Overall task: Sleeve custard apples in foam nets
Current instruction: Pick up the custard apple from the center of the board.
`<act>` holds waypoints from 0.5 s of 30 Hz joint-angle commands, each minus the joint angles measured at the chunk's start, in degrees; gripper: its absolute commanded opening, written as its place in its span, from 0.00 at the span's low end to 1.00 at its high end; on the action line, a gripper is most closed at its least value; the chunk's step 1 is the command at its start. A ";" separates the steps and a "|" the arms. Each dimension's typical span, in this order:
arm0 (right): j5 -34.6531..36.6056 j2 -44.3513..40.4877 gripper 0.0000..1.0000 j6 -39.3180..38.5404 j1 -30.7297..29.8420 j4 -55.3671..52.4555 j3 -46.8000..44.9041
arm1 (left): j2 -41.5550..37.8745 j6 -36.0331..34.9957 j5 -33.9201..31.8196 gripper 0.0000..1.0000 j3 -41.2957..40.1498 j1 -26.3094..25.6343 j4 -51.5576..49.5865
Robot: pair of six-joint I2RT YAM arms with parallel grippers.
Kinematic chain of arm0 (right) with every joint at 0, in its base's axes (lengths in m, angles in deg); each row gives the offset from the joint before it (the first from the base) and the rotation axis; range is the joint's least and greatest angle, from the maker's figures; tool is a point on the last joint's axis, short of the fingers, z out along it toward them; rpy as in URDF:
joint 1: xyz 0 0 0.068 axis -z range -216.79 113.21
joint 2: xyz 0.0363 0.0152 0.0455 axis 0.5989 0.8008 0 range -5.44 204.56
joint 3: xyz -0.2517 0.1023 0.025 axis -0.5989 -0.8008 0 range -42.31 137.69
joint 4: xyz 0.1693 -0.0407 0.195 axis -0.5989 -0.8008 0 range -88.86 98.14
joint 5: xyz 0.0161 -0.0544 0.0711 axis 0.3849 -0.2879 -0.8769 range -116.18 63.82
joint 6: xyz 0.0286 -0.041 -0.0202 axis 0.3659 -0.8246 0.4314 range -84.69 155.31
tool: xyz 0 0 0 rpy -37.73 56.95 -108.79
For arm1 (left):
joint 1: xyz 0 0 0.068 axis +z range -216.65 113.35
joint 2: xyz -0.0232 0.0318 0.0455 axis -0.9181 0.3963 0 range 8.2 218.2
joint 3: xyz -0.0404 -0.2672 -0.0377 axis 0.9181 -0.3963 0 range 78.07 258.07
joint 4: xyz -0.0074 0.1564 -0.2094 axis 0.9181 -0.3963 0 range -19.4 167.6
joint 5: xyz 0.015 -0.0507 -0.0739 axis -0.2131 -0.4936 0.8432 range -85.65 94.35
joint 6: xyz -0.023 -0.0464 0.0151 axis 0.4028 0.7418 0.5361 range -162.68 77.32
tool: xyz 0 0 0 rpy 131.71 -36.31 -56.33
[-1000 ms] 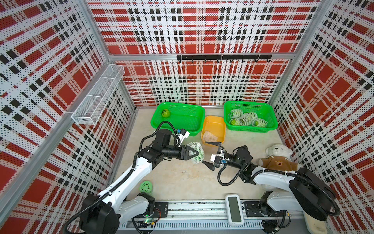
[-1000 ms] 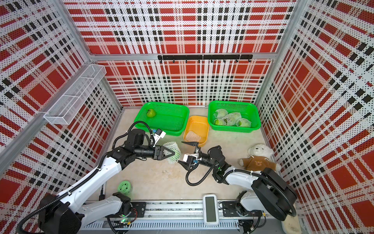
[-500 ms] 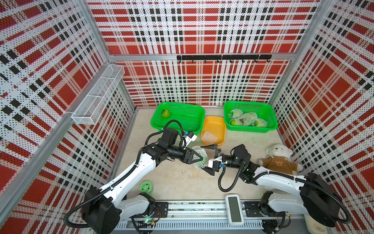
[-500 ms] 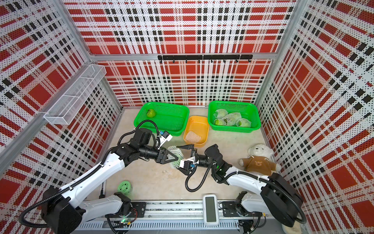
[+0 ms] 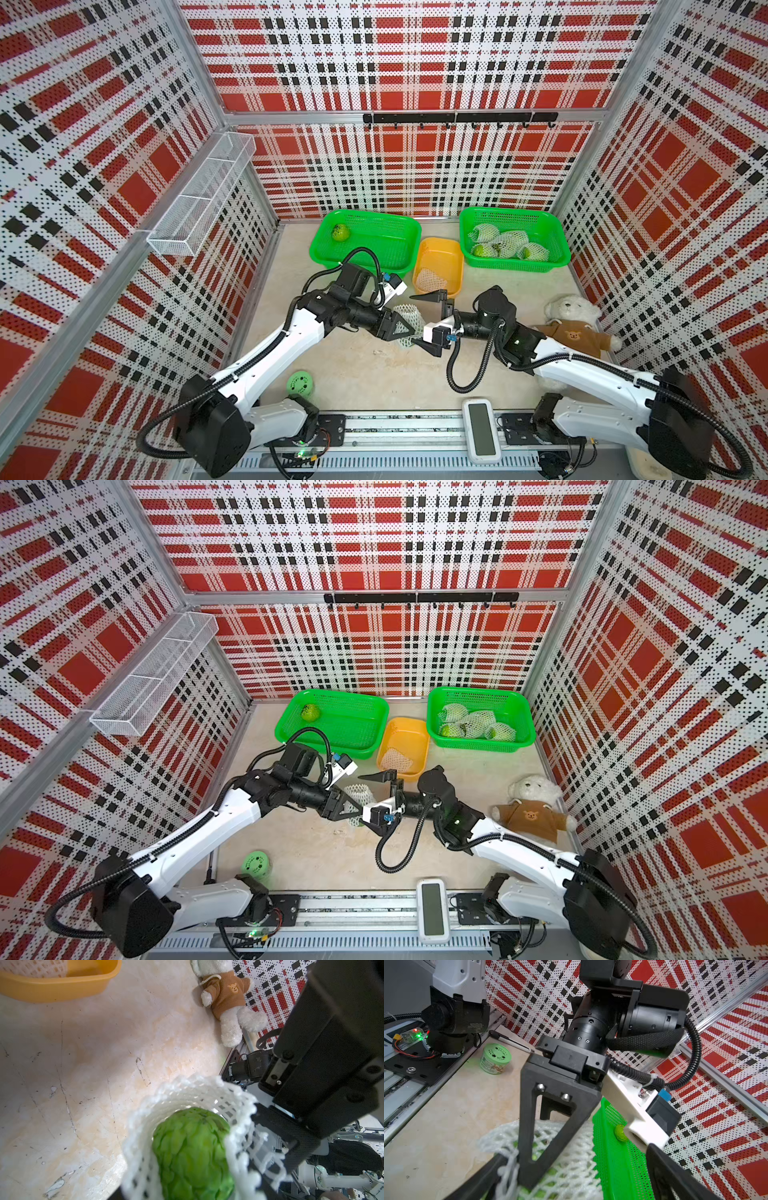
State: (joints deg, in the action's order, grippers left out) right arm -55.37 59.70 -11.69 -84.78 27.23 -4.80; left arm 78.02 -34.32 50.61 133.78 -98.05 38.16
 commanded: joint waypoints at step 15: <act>5.10 1.26 1.00 -0.96 -0.97 6.21 -1.95 | -5.39 4.02 8.95 0.43 -1.51 6.92 6.59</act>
State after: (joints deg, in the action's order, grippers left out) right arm -52.90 59.72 -11.69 -85.44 27.28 -6.76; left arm 73.26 -30.51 56.25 132.77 -90.23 43.34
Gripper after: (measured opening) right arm 0.998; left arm 0.559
